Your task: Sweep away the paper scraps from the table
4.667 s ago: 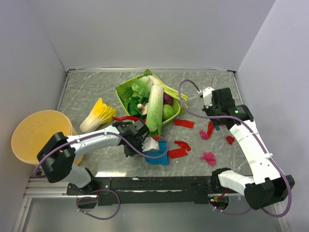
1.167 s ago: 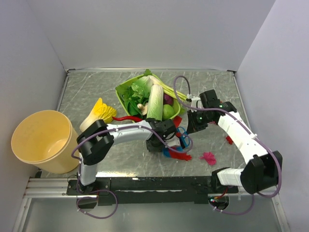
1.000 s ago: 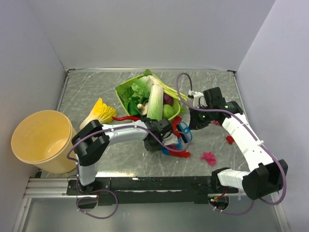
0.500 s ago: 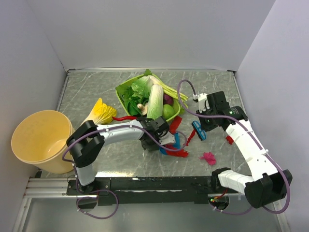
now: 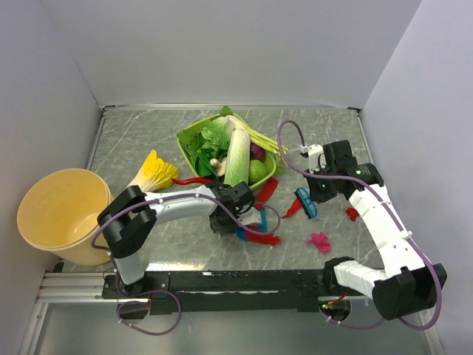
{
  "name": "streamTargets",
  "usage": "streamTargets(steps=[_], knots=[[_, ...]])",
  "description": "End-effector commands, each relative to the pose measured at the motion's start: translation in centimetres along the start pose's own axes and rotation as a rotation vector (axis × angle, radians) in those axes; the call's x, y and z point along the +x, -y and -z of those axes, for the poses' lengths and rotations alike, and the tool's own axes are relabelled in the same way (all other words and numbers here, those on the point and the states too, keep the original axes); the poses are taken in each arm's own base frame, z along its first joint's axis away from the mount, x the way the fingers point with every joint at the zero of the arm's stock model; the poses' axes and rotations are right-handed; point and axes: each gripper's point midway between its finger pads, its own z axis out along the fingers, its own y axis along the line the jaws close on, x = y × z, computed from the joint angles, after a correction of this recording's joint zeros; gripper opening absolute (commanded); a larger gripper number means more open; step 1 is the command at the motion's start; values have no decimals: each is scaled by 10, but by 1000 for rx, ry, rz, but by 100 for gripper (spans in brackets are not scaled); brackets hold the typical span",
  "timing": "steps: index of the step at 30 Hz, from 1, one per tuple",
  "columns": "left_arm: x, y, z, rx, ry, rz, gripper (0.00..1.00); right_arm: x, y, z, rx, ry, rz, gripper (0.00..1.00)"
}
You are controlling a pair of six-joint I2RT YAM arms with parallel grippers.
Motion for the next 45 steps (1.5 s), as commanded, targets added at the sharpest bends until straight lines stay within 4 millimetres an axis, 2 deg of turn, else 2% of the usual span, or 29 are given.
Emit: streamTargets(steps=[1, 3, 6, 10, 11, 14, 16, 17, 20, 25, 26, 32, 36, 40, 45], knots=[[-9, -10, 11, -41, 31, -9, 1, -36, 7, 21, 20, 148, 55, 0], [-11, -11, 10, -42, 32, -9, 1, -53, -13, 40, -136, 242, 62, 0], [-11, -10, 7, -36, 28, -9, 1, -35, -35, 36, -269, 186, 101, 0], [-10, -8, 4, -30, 34, -2, 1, -9, -38, 14, -301, 139, 157, 0], [-11, -7, 5, -24, 37, 1, 1, 3, -49, 14, -369, 108, 188, 0], [-14, -2, 6, 3, 49, 25, 2, 18, -63, 14, -466, 92, 314, 0], [-18, 2, 6, 24, 65, 22, 9, 28, -64, 11, -488, 85, 397, 0], [-17, 2, 6, 25, 67, 20, 19, 36, -66, 10, -507, 69, 417, 0], [-23, 8, 4, 61, 102, 18, 35, 43, -68, 12, -527, 77, 512, 0], [-25, 11, 4, 75, 153, 21, 43, 60, -76, 16, -552, 45, 673, 0], [-26, 12, 6, 73, 166, 14, 45, 66, -83, 15, -574, 31, 720, 0], [-22, 5, 5, 41, 184, 18, 46, 87, -97, 10, -562, 34, 936, 0], [-17, 6, 4, 42, 189, 24, 45, 93, -98, 7, -545, 37, 1024, 0], [-12, 9, 2, 39, 193, 24, 42, 82, -90, -4, -466, 32, 1071, 0], [-11, 8, 3, 40, 213, 21, 39, 59, -87, -20, -384, 49, 1101, 0]])
